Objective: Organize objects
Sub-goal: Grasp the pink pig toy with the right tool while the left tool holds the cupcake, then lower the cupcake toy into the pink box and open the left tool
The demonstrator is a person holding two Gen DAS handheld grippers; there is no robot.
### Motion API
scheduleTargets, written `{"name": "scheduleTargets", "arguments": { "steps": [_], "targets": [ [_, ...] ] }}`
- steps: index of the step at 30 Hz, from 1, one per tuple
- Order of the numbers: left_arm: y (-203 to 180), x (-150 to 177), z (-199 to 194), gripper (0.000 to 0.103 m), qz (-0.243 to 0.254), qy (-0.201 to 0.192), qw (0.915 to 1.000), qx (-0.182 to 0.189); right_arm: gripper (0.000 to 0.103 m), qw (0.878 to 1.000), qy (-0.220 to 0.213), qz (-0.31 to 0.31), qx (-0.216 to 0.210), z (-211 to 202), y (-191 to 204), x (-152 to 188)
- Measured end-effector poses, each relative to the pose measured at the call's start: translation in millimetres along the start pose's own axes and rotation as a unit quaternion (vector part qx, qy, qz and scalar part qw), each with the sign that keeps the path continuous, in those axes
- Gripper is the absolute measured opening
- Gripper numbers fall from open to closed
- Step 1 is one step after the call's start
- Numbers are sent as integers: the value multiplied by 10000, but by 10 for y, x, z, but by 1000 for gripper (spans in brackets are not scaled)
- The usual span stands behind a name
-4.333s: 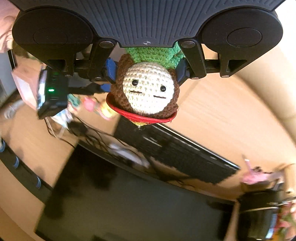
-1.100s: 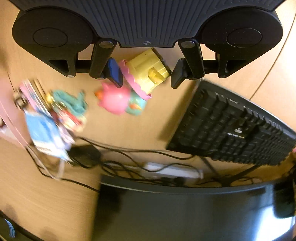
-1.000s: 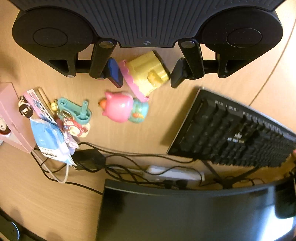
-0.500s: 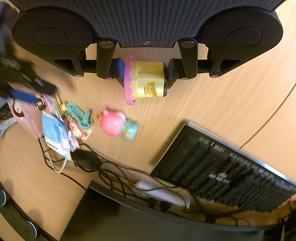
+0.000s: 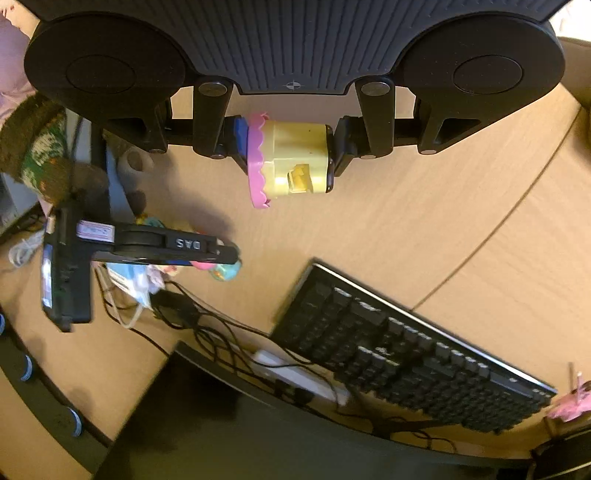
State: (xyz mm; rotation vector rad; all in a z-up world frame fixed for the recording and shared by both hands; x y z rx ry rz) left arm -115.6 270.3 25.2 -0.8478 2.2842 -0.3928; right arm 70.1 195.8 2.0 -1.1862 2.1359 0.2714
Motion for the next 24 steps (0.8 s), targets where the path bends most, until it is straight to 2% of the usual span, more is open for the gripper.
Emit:
{"name": "scheduleTargets", "arguments": {
  "steps": [4,8,10,14,19,22,24],
  "targets": [
    [-245,129,116,47,389,340,9982,296,49,9997,-90,226,22,-440,-61,238],
    [-607,378,308,47,808,858,9906,692,49,9984,44,529,185,-935,-172,670],
    [-833,558,404,47,1112,1171,9830,876,49,9966,155,715,370,-1178,-219,952],
    [-1260,836,499,47,1672,1543,9668,1162,49,9892,359,1113,879,-1608,-353,1498],
    [-1839,1058,578,47,2199,1734,9476,1538,49,9696,381,1955,1418,-2108,-651,2012],
    [-2231,1163,643,47,2428,1814,9369,1745,49,9582,281,2247,1751,-2414,-815,2227],
    [-2478,1183,685,47,2515,1792,9335,1824,49,9526,191,2342,1932,-2596,-882,2347]
  ]
}}
Point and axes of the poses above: each gripper's, at about its wrist camera, not at the fingertips, and z roughly the way its jaws point, y to its left, x to its underside, the point moved 6 cm from there along z, roughly the way its jaws point, and after that the axes turned 11 degrees about -z, right-handed, at the moved point
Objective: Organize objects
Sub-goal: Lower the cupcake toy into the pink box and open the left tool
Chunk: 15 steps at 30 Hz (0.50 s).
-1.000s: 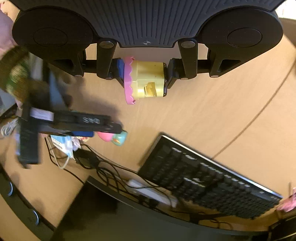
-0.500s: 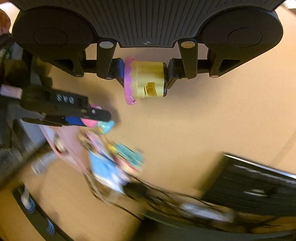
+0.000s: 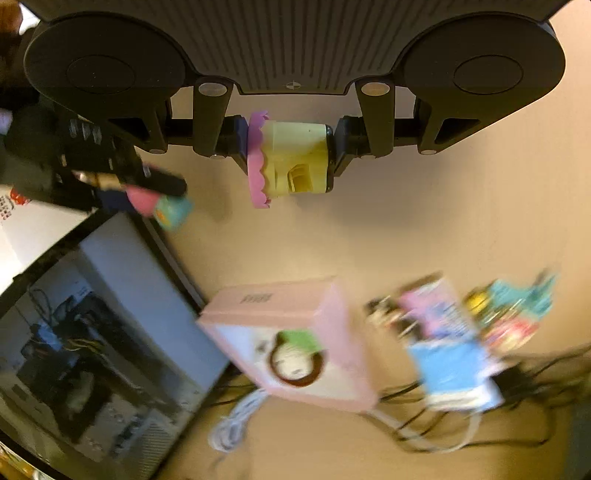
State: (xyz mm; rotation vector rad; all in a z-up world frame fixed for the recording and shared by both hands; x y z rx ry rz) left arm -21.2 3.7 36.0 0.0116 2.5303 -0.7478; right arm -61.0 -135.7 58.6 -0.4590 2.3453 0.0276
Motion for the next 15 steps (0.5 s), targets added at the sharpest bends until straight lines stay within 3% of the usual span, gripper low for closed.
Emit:
{"name": "scheduleTargets", "arguments": {
  "steps": [8,11,15],
  "targets": [
    [-588,-610,317,47,181,-440,9989,-35,49,9989,-292,285,240,-255,-448,272],
    [-750,-966,358,47,282,-887,9955,-160,49,9983,-314,457,155,-195,-562,335],
    [-872,-1502,372,47,401,-1663,9840,-506,49,9981,-349,513,-16,-118,-640,332]
  ]
}}
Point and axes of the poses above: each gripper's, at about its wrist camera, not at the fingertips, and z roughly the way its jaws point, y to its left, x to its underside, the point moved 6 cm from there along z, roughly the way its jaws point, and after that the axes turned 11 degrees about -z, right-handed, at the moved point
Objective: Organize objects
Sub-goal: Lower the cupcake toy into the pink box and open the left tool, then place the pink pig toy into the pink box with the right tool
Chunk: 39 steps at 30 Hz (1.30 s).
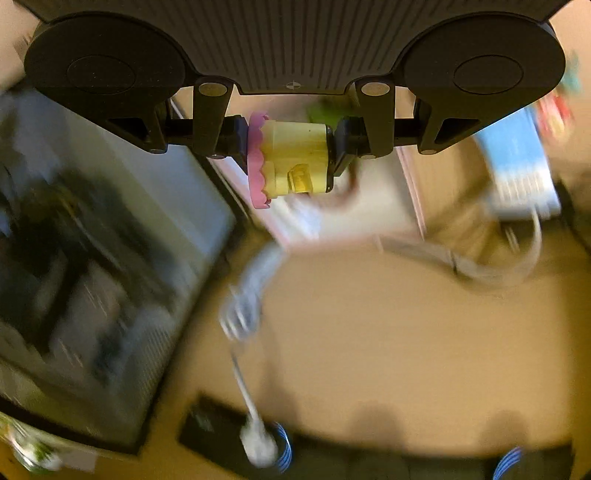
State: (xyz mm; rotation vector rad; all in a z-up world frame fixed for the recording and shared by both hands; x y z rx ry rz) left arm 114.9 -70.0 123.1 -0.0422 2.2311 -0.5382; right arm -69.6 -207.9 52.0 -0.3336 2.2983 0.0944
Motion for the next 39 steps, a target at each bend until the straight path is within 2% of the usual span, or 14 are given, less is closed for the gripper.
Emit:
{"name": "scheduleTargets", "arguments": {
  "steps": [3,4,9,12,14,20,25,26,28,29,31,32,35,39],
  "targets": [
    [-31,-336,165,47,228,-747,9967,-233,49,9998,-61,-45,-168,26,-14,-8],
    [-18,-380,253,47,315,-802,9958,-323,49,9997,-55,-75,-233,54,-12,-14],
    [225,-325,845,46,38,-140,9965,-820,49,9982,27,-281,-523,230,8,-51],
    [290,-182,997,46,95,102,9958,-907,49,9974,41,-371,-623,320,3,-89],
    [329,-145,989,46,-24,74,9962,-872,48,9970,46,-381,-668,382,-19,-122],
    [612,70,452,45,-965,-53,9940,-508,48,9974,-269,-400,-530,478,-191,-408],
    [901,596,-113,45,-1248,283,9904,-520,49,9952,-909,-367,41,674,-394,-1075],
    [974,695,-227,45,-1307,358,9891,-574,49,9936,-1046,-435,-27,739,-418,-1214],
    [1128,846,-428,45,-1347,418,9873,-731,58,9893,-1375,-363,339,882,-486,-1445],
    [1203,891,-553,45,-1339,408,9867,-827,72,9871,-1453,-429,519,977,-508,-1525],
    [1390,968,-768,45,-1403,356,9841,-1027,74,9858,-1393,-521,781,1129,-495,-1603],
    [1486,998,-868,45,-1493,325,9821,-1102,74,9872,-1301,-507,770,1164,-471,-1598],
    [1783,1116,-1148,45,-1877,229,9732,-1305,74,9929,-1089,-392,261,1153,-292,-1384],
    [2060,1213,-1373,45,-2166,153,9650,-1469,74,9945,-597,-796,-323,1207,95,-976]
  ]
}}
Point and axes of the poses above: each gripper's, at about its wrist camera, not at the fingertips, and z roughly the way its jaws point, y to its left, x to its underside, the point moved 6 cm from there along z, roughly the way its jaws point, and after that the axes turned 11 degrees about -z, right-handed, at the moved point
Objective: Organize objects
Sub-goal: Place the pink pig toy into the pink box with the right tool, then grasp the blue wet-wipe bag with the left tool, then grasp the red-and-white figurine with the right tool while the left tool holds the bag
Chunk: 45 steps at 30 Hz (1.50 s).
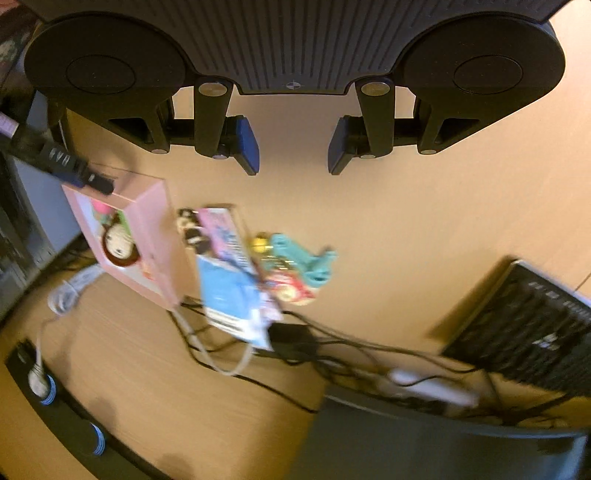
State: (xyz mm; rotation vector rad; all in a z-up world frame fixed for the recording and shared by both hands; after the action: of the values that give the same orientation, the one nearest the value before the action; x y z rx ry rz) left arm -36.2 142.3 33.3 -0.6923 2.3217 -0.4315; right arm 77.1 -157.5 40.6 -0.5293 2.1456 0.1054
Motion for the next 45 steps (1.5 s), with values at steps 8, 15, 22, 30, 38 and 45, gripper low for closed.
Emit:
{"name": "scheduleTargets", "arguments": {
  "steps": [8,15,22,30,38,45],
  "targets": [
    [-326,-357,155,45,349,-113,9988,332,78,9988,333,-16,-365,333,306,-58],
    [-1113,-837,892,45,751,-56,9970,199,78,9987,279,1,-417,-25,366,-31],
    [-1360,-1005,1609,76,1092,107,9923,-580,79,9963,622,104,-575,-413,394,457],
    [-1443,-915,1930,65,1366,271,9868,-827,81,9951,883,279,-342,-604,176,764],
    [-1386,-907,1605,60,1075,231,9932,-372,82,9946,946,352,-219,-652,28,849],
    [-874,-775,490,60,634,-188,9978,110,82,9955,762,-29,-566,-524,270,654]
  ]
}}
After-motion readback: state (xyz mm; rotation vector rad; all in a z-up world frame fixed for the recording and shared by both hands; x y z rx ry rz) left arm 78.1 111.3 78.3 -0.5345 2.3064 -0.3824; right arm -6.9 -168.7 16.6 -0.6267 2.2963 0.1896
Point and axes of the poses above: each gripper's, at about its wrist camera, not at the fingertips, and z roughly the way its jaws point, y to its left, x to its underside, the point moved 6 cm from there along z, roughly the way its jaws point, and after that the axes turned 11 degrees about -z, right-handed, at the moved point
